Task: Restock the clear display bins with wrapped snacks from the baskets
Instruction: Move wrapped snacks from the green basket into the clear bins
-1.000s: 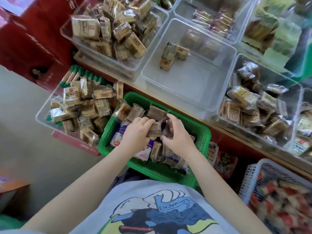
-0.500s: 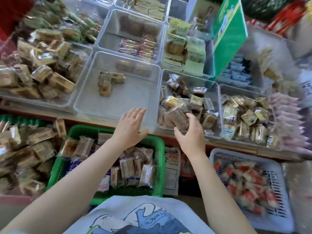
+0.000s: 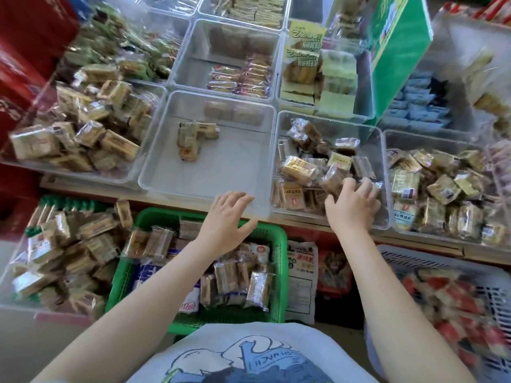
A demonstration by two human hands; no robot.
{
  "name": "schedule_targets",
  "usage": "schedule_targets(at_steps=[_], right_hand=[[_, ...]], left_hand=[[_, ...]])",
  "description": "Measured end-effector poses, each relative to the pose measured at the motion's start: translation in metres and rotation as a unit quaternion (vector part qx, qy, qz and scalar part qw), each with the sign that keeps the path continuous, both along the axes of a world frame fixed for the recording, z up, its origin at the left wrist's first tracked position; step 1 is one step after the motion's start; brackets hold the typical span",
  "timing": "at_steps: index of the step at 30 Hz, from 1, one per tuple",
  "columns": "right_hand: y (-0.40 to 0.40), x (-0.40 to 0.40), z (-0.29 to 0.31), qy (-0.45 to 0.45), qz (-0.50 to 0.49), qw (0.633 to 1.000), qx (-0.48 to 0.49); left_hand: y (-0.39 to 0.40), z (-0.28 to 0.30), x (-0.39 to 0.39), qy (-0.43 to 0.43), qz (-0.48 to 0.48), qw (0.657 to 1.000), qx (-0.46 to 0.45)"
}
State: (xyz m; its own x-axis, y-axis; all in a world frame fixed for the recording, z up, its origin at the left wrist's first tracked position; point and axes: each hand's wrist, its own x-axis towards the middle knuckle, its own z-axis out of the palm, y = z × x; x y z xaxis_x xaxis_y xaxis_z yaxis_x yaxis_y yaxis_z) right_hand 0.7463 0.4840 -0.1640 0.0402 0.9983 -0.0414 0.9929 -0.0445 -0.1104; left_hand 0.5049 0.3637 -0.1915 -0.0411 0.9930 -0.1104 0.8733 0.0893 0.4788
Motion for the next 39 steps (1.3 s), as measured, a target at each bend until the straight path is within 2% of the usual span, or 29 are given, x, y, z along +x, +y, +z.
schedule_targets(at_steps=[3,5,7,9,12,17,20,22,24,26,28,31,34,36,39], right_hand=[[-0.023,-0.037,0.004,0.084,0.111,0.982,0.124],[-0.046,-0.072,-0.004,0.166,0.210,0.956,0.121],[-0.071,-0.108,-0.016,0.221,0.287,0.932,0.026],[-0.094,-0.137,-0.032,0.241,0.319,0.911,-0.103],[-0.121,-0.167,-0.057,0.218,0.340,0.880,-0.248],[-0.138,-0.189,-0.068,0.183,0.319,0.877,-0.308],[-0.137,-0.195,-0.064,0.170,0.317,0.875,-0.323],[-0.133,-0.201,-0.057,0.197,0.295,0.878,-0.322],[-0.128,-0.209,-0.044,0.295,0.206,0.869,-0.340],[-0.122,-0.213,-0.027,0.427,0.076,0.813,-0.389],[-0.112,-0.208,-0.012,0.511,0.017,0.753,-0.415],[-0.096,-0.181,0.008,0.542,0.024,0.737,-0.404],[-0.078,-0.138,0.025,0.564,0.000,0.742,-0.362],[-0.066,-0.102,0.033,0.595,-0.050,0.744,-0.301],[-0.045,-0.044,0.039,0.667,-0.153,0.701,-0.202]], left_hand=[[-0.033,-0.009,-0.018,-0.039,0.129,0.983,0.128],[-0.057,-0.024,-0.040,-0.028,0.200,0.976,0.078],[-0.078,-0.043,-0.067,0.002,0.265,0.963,-0.043],[-0.093,-0.057,-0.092,0.031,0.313,0.936,-0.156],[-0.107,-0.073,-0.117,0.068,0.320,0.912,-0.248],[-0.116,-0.095,-0.127,0.053,0.322,0.916,-0.233],[-0.125,-0.089,-0.133,-0.034,0.348,0.920,-0.177],[-0.129,-0.074,-0.135,-0.112,0.341,0.924,-0.127],[-0.129,-0.052,-0.132,-0.163,0.303,0.936,-0.079],[-0.124,-0.027,-0.124,-0.194,0.254,0.947,-0.031],[-0.111,0.000,-0.112,-0.220,0.211,0.952,0.003],[-0.083,0.029,-0.090,-0.229,0.157,0.960,0.039],[-0.049,0.043,-0.063,-0.240,0.108,0.964,0.048],[-0.023,0.046,-0.041,-0.252,0.081,0.963,0.043],[0.019,0.044,0.001,-0.261,0.059,0.962,0.045]])
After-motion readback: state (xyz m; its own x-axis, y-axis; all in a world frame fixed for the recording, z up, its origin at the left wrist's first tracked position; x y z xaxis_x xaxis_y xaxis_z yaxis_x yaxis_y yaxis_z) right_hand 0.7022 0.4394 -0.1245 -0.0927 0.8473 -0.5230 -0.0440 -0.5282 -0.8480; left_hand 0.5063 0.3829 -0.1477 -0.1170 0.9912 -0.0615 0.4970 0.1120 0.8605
